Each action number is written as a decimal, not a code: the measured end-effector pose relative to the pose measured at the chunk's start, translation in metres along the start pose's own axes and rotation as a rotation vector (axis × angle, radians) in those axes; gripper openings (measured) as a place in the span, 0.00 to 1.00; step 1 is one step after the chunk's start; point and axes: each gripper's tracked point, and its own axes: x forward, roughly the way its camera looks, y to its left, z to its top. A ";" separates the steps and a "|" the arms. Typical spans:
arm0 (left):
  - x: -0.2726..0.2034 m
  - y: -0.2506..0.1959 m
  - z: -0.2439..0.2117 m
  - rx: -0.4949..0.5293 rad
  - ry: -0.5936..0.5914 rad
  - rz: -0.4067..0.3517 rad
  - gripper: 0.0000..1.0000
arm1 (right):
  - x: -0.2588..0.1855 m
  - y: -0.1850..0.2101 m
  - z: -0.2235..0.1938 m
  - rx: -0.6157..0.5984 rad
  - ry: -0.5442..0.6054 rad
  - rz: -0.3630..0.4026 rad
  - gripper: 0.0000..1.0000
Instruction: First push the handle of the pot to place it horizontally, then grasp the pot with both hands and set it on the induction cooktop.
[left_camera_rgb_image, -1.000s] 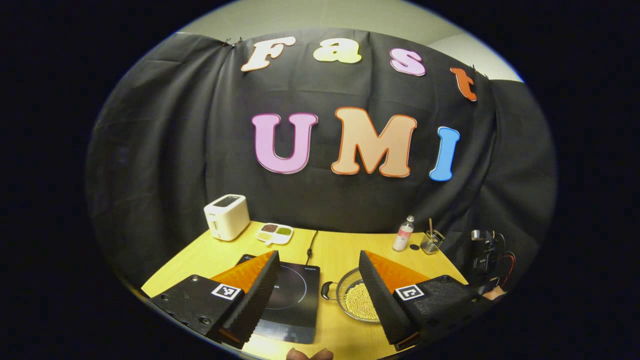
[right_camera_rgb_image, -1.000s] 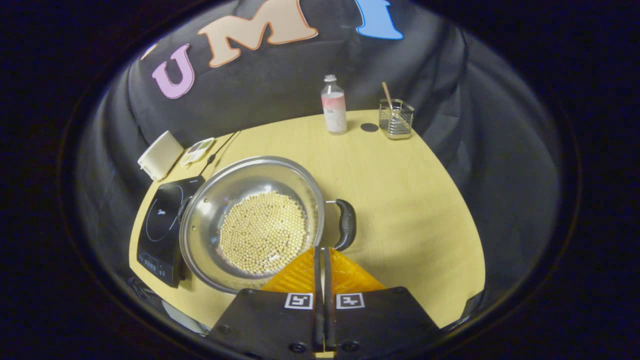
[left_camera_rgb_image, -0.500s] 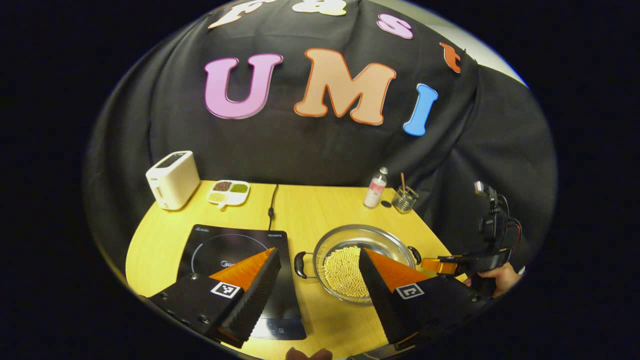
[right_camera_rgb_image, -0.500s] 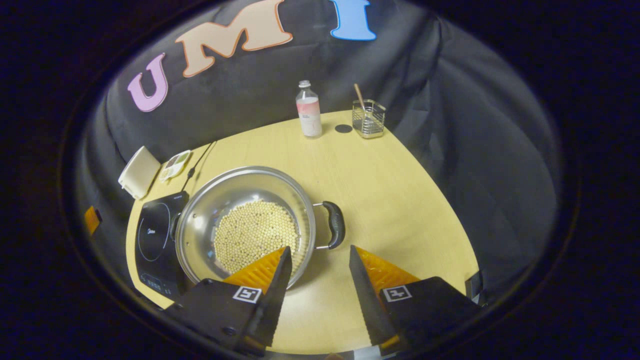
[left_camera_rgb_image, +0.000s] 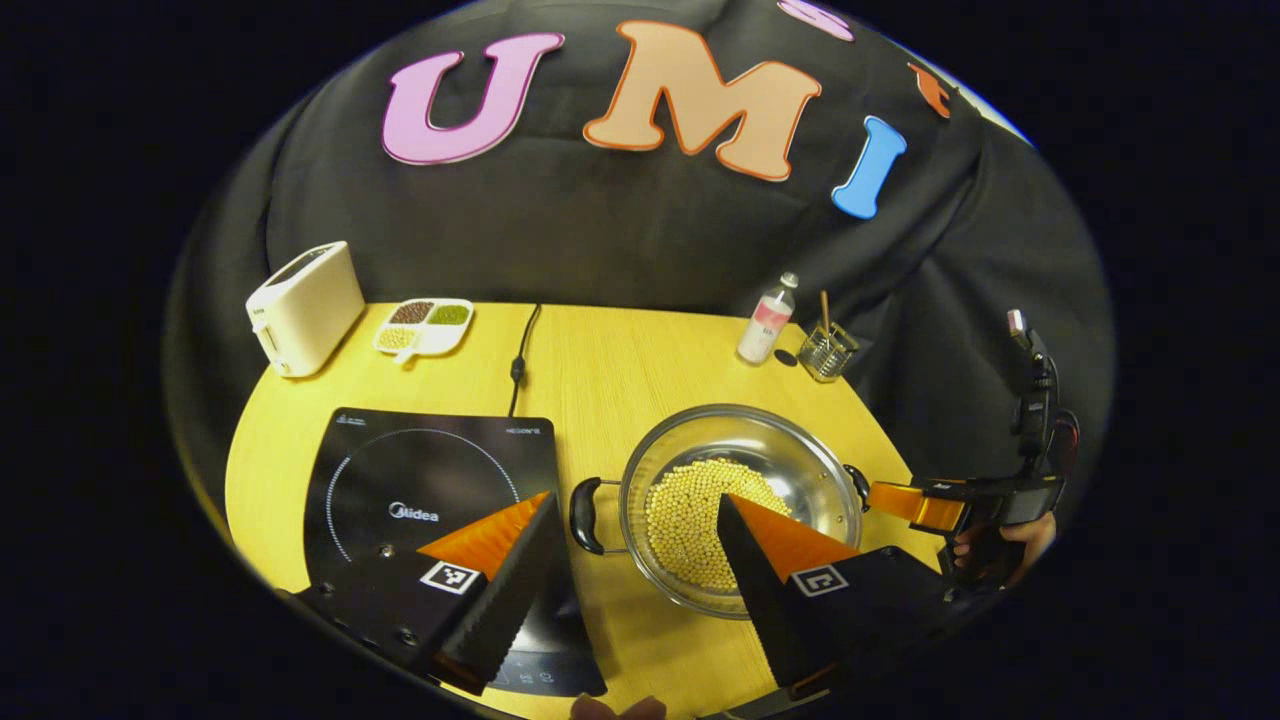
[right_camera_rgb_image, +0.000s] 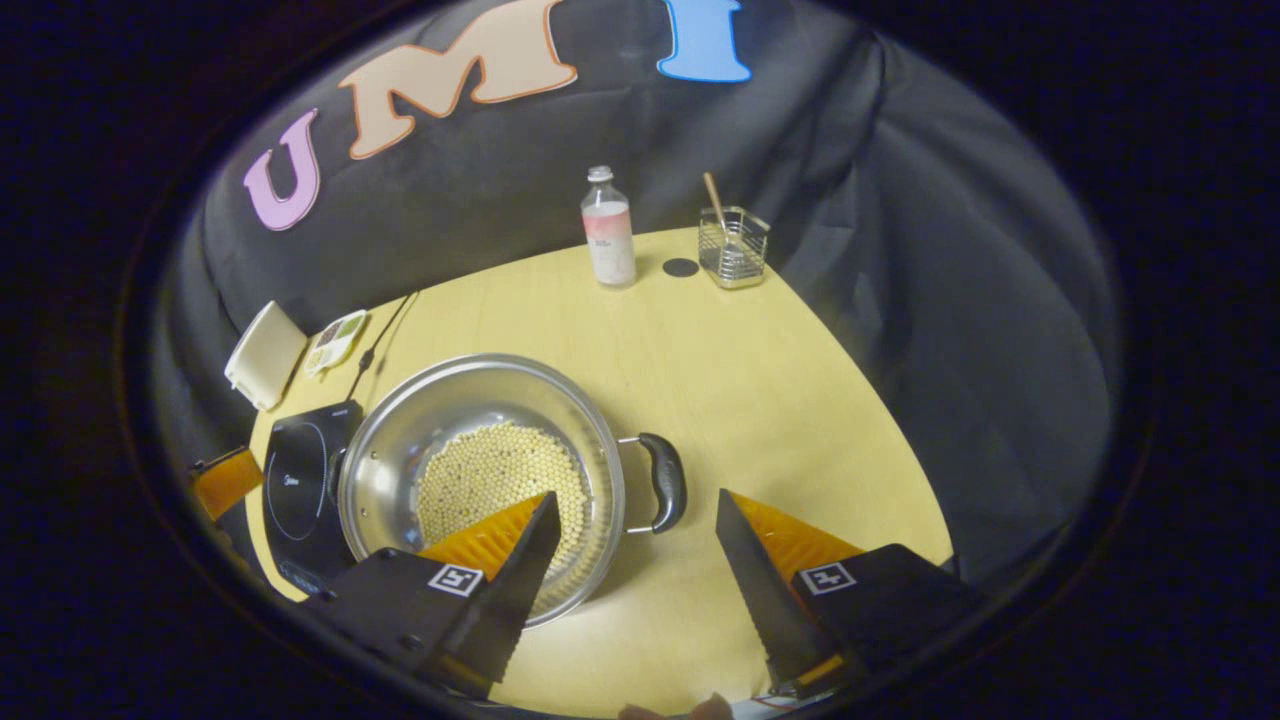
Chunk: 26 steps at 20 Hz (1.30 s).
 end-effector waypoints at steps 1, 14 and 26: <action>0.010 0.001 -0.005 0.009 0.025 0.008 0.97 | 0.005 0.000 -0.001 -0.002 0.016 0.008 0.98; 0.094 0.022 -0.041 0.015 0.221 0.097 0.98 | 0.071 -0.008 -0.014 -0.068 0.152 0.023 0.95; 0.114 0.039 -0.069 0.053 0.297 0.132 0.80 | 0.089 -0.023 -0.014 -0.064 0.200 0.010 0.67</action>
